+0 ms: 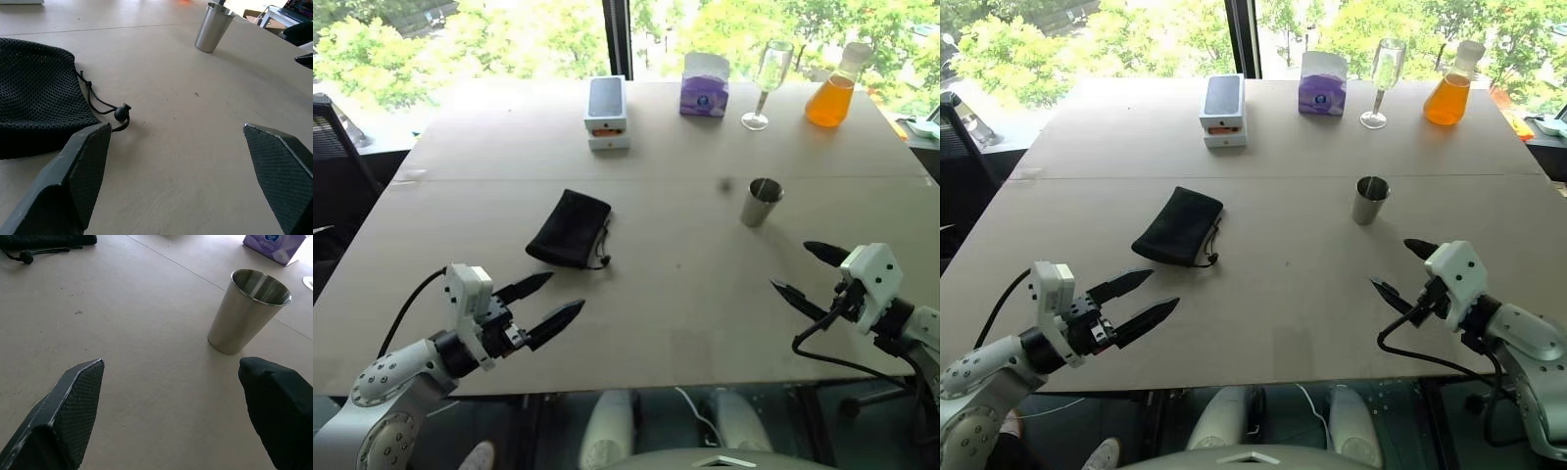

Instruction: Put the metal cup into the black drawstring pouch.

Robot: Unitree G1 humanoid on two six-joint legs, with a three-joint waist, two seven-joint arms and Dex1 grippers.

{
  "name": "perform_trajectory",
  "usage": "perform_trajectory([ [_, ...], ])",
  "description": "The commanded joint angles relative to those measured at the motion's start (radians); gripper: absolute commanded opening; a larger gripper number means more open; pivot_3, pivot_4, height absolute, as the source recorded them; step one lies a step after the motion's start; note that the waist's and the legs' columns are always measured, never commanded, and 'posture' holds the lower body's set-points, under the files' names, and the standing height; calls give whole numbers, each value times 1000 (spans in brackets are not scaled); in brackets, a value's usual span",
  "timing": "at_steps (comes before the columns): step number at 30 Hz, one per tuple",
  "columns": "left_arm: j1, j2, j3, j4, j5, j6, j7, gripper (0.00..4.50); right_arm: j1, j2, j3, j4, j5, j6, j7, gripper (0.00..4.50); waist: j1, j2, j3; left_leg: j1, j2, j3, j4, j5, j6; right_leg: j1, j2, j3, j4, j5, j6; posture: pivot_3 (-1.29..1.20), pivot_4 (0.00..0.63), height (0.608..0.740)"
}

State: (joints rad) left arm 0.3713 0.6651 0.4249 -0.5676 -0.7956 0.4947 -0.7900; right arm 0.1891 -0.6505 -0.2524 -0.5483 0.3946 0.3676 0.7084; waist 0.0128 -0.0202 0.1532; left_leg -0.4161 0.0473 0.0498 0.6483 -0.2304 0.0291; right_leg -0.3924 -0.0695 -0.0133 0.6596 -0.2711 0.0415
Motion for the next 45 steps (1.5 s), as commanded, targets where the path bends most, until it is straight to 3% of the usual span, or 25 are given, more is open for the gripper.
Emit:
perform_trajectory([
  [1,-51,-10,21,15,-13,-6,31,4453,-13,32,-16,-21,3,-43,-28,4500,0,0,0,0,0,0,0,0,0,0,0,0,0,0,0,0,150,740],
  [9,-222,-13,10,83,21,61,192,4453,-91,101,38,-59,52,-40,-57,4500,-3,0,0,0,-1,0,1,0,0,0,1,1,1,0,0,0,150,740],
  [13,-232,81,-35,133,300,-65,235,4453,-34,5,104,-142,90,-78,124,4500,-1,0,0,0,-3,0,0,0,0,0,2,1,1,2,4,0,150,740],
  [18,-262,237,-145,323,665,-524,140,4453,-28,-25,149,-179,129,-92,186,4500,2,0,1,0,-2,1,-1,0,0,0,2,0,-1,0,0,0,150,740],
  [22,-291,258,-185,388,795,-674,162,4453,-36,-14,164,-187,128,-98,178,4500,2,-1,1,0,0,2,-1,0,0,-1,-1,0,-1,0,0,0,150,740],
  [26,-311,239,-215,381,1017,-682,300,4453,-27,-5,181,-223,139,-88,158,4500,2,-1,1,-1,0,2,-2,0,0,-1,-1,0,-1,0,0,0,150,740],
  [34,-294,233,-245,368,1168,-727,357,4453,-18,-7,179,-239,156,-95,154,4500,1,-2,1,0,1,2,-2,0,0,-1,0,0,-1,2,4,0,150,740],
  [45,-272,247,-261,369,1204,-778,318,4453,-22,-3,188,-220,138,-117,144,4500,1,-2,1,0,1,2,-2,0,0,-1,0,-1,0,2,4,0,150,740],
])
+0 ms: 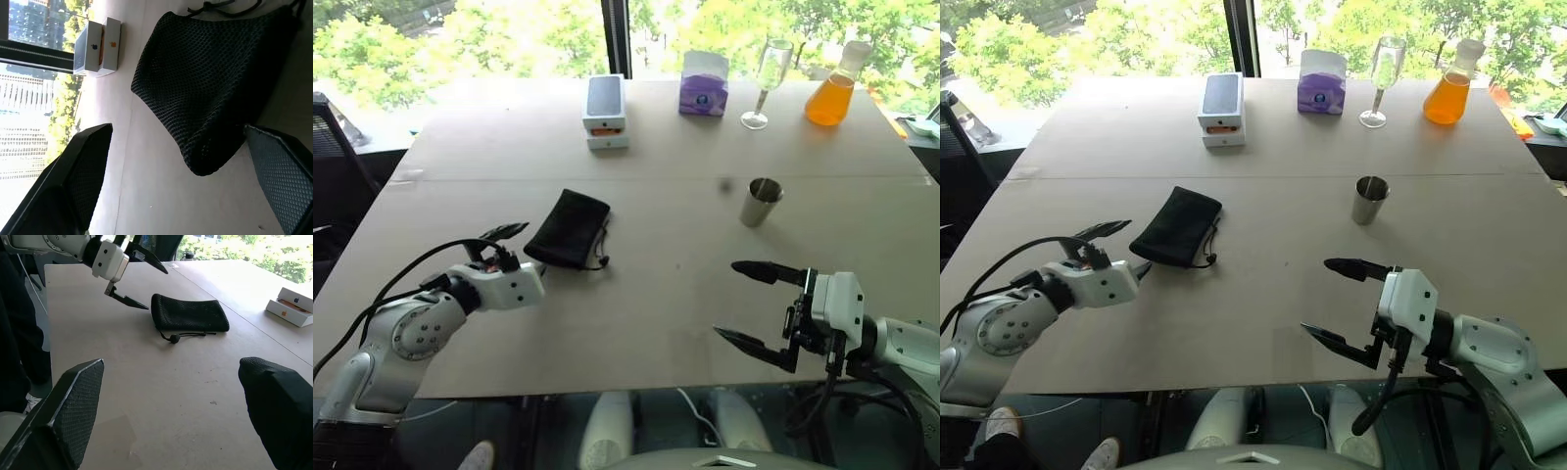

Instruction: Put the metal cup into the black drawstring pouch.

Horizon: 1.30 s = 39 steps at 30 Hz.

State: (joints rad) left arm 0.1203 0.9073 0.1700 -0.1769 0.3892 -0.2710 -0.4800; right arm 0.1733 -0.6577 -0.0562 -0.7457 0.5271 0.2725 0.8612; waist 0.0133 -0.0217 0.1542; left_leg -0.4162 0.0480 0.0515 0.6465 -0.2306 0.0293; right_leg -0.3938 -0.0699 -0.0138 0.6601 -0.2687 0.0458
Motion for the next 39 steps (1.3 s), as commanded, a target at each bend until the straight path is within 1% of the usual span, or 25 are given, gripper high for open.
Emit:
perform_trajectory([
  [1,-31,3,-17,-15,29,-14,10,4453,-7,5,-7,-22,4,-22,-11,4500,2,0,0,0,0,0,0,0,0,0,0,0,0,0,0,0,150,740],
  [12,-137,7,-104,59,92,-31,19,4453,10,3,-17,-33,-5,-23,-37,4500,0,0,0,0,-1,0,2,0,0,0,1,0,2,0,0,0,150,740],
  [17,-201,-11,-172,101,108,-1,-20,4453,18,5,-7,-39,-15,-25,-53,4500,2,0,0,0,-1,0,2,0,0,1,1,0,2,0,0,0,150,740],
  [20,-239,-20,-211,115,62,25,-94,3645,18,6,-6,-38,-20,-26,-63,4500,1,-1,0,0,-2,0,3,0,0,1,1,0,2,0,0,0,150,740],
  [22,-270,-46,-220,105,-6,109,-172,2744,22,7,-8,-39,-22,-20,-75,4500,1,0,0,0,-3,0,3,0,0,1,1,0,2,0,0,0,150,740],
  [24,-298,-73,-218,83,-78,241,-260,1782,23,5,-9,-40,-27,-13,-89,4500,1,-1,0,0,-3,0,4,0,0,1,1,0,3,0,1,0,150,740],
  [25,-318,-95,-212,61,-135,360,-317,1287,24,5,-9,-40,-29,-7,-97,4500,0,-1,0,0,-3,0,4,0,0,1,2,0,3,0,1,0,150,740],
  [26,-343,-120,-205,33,-199,510,-370,879,24,5,-9,-41,-33,-3,-106,4500,0,-1,0,0,-3,-1,4,0,0,1,2,0,3,0,1,0,150,740],
  [27,-377,-145,-196,3,-268,680,-415,220,23,5,-9,-40,-39,2,-115,4500,1,-1,0,0,-3,-1,5,0,0,1,3,0,4,0,1,0,150,740],
  [28,-420,-170,-187,-29,-340,860,-450,49,21,8,-9,-38,-49,5,-130,4500,2,-1,0,0,-3,-1,5,0,0,1,3,0,4,0,1,0,150,740],
  [29,-478,-194,-178,-52,-405,1035,-469,49,15,13,-10,-36,-70,11,-156,4500,2,-1,0,0,-3,-2,6,0,0,2,3,-1,4,0,1,0,150,740],
  [31,-565,-224,-165,-73,-487,1262,-475,49,5,20,-9,-30,-98,12,-188,4500,0,-2,0,-1,-3,-3,8,0,0,3,6,0,5,0,1,0,150,740],
  [33,-709,-302,-117,-48,-579,1561,-454,49,-26,34,-23,-33,-98,51,-239,4500,1,-3,1,-1,-3,-4,8,0,0,3,6,1,5,0,2,0,150,740],
  [34,-776,-351,-91,-36,-610,1681,-435,49,-54,39,-32,-32,-87,103,-277,4500,0,-4,1,-1,-3,-5,9,0,0,3,7,1,5,0,2,0,150,740],
  [35,-833,-399,-63,-22,-633,1785,-418,49,-81,38,-40,-34,-69,137,-293,4500,-1,-4,1,-2,-3,-6,11,1,0,3,8,1,6,-2,5,0,150,740],
  [36,-873,-447,-39,4,-655,1843,-395,49,-114,27,-47,-35,-44,188,-304,4500,-1,-4,1,-2,-3,-7,12,0,0,4,8,2,6,-2,5,0,150,740],
  [37,-903,-496,-14,38,-677,1872,-366,49,-151,-9,-44,-42,-64,264,-326,4500,-3,-4,1,-2,-4,-7,12,0,0,4,8,2,6,-2,5,0,150,740],
  [39,-942,-594,20,115,-704,1885,-299,49,-247,-77,-21,-34,-165,398,-401,4500,-6,-3,1,1,-4,-6,13,0,0,6,8,4,6,-2,5,0,150,740],
])
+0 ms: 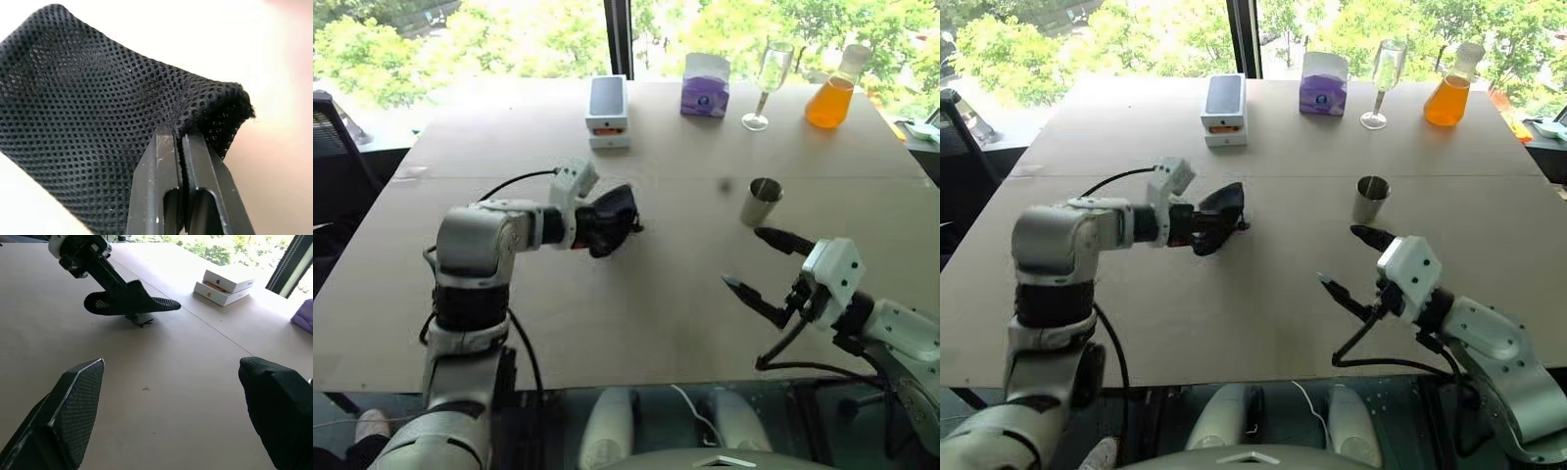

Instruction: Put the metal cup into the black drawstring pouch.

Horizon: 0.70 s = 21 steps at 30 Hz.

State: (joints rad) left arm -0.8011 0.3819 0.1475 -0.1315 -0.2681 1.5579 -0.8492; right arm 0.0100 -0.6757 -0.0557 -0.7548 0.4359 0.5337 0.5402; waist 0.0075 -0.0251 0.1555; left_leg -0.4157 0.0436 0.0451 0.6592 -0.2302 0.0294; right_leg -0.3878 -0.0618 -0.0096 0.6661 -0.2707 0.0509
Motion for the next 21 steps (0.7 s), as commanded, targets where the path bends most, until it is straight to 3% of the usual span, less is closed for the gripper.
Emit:
perform_trajectory([
  [1,-31,-111,41,112,-47,57,101,49,-142,-88,-13,5,-57,169,-52,4500,-5,-1,0,0,-1,0,0,0,0,0,0,1,0,1,-1,0,150,740],
  [8,-60,-257,-24,339,-9,-59,267,49,-443,-172,95,234,-82,247,66,4500,-11,0,2,-1,-1,-1,-1,0,0,-1,0,1,0,2,-3,0,150,740],
  [11,-95,-305,6,445,-21,-127,316,49,-554,-186,176,324,-130,241,122,4500,-11,0,2,-2,-1,0,-3,0,0,-2,0,1,-2,2,-3,0,150,740],
  [21,-111,-318,44,403,-85,-98,381,49,-745,-152,342,624,-284,171,242,4500,-14,0,2,-12,-3,0,-3,3,-4,-12,-2,1,-2,2,-2,0,150,740],
])
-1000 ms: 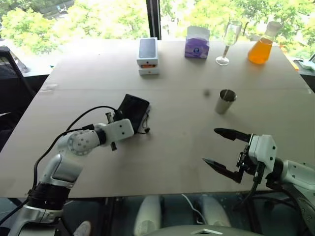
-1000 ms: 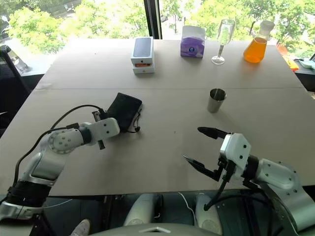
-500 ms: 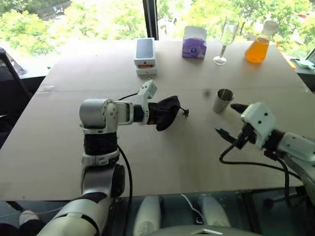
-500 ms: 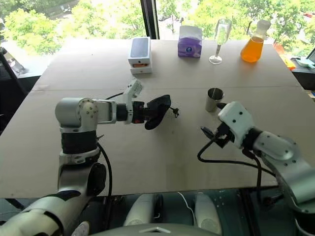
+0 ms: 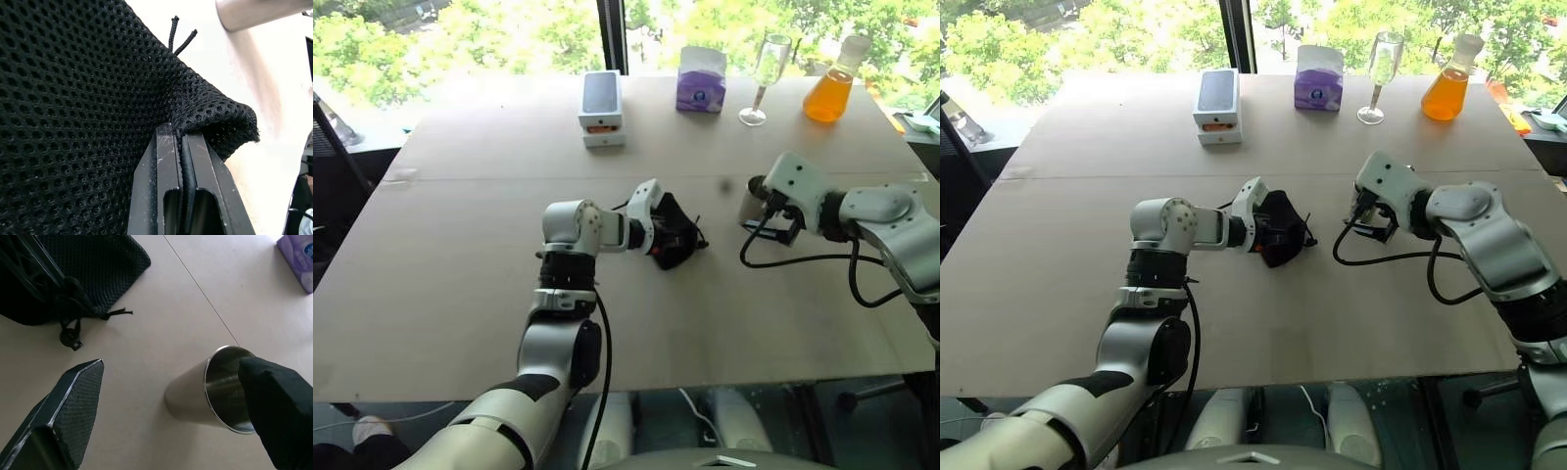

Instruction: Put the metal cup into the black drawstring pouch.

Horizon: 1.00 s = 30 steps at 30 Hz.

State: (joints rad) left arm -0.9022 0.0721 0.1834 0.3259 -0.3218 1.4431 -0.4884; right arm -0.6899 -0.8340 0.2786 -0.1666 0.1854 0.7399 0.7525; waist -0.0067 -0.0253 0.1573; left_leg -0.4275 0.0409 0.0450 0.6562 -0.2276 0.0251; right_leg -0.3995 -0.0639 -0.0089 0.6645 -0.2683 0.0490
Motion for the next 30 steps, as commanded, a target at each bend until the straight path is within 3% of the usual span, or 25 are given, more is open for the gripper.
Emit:
perform_trajectory([
  [1,-6,-14,14,-62,-36,20,31,13,-58,11,16,57,-45,-43,43,4254,0,0,0,-2,0,0,0,0,0,-2,0,0,0,0,0,0,150,740],
  [4,8,-27,22,-84,-48,25,57,0,-94,16,59,110,-76,-61,108,3304,1,0,0,-4,0,0,0,0,0,-3,-1,0,0,0,0,0,150,740],
  [6,17,-35,31,-99,-53,27,76,0,-112,18,98,146,-102,-84,156,2142,1,0,0,-4,-1,0,0,0,-1,-3,-1,0,0,0,1,0,150,740],
  [11,49,-32,30,-143,-74,10,88,0,-161,68,120,263,-159,-135,177,67,-5,0,0,-3,-1,0,0,0,-1,-3,-1,0,0,0,1,0,150,740],
  [15,32,-33,44,-148,-103,29,85,0,-88,21,-6,126,-91,-77,194,67,1,0,0,-4,0,0,0,0,-1,-3,-1,-1,0,0,1,0,150,740],
  [19,-6,-30,60,-89,-103,26,105,0,113,64,-274,-147,100,136,135,67,23,0,0,-6,-1,-1,0,0,-1,-3,-2,-2,-1,0,1,0,150,740],
  [21,-30,-16,48,-47,-106,31,94,0,252,177,-457,-328,222,277,54,67,24,0,0,-5,-1,-1,0,0,-1,-3,-2,-2,-1,0,1,0,150,740],
  [24,-60,8,26,-3,-113,26,71,0,349,333,-587,-483,334,418,-57,67,19,1,0,-5,-1,-3,-1,0,-1,-2,-2,-3,0,0,1,0,150,740],
  [27,-92,26,-9,36,-112,4,47,0,418,536,-641,-575,429,493,-182,67,16,1,0,-3,-1,-3,0,0,-1,-2,-2,-2,2,1,1,0,150,740],
  [30,-112,37,-54,45,-119,-1,19,0,455,694,-606,-591,471,494,-273,67,12,1,0,-2,-1,-3,0,0,-1,-3,-1,-2,6,0,1,0,150,740],
])
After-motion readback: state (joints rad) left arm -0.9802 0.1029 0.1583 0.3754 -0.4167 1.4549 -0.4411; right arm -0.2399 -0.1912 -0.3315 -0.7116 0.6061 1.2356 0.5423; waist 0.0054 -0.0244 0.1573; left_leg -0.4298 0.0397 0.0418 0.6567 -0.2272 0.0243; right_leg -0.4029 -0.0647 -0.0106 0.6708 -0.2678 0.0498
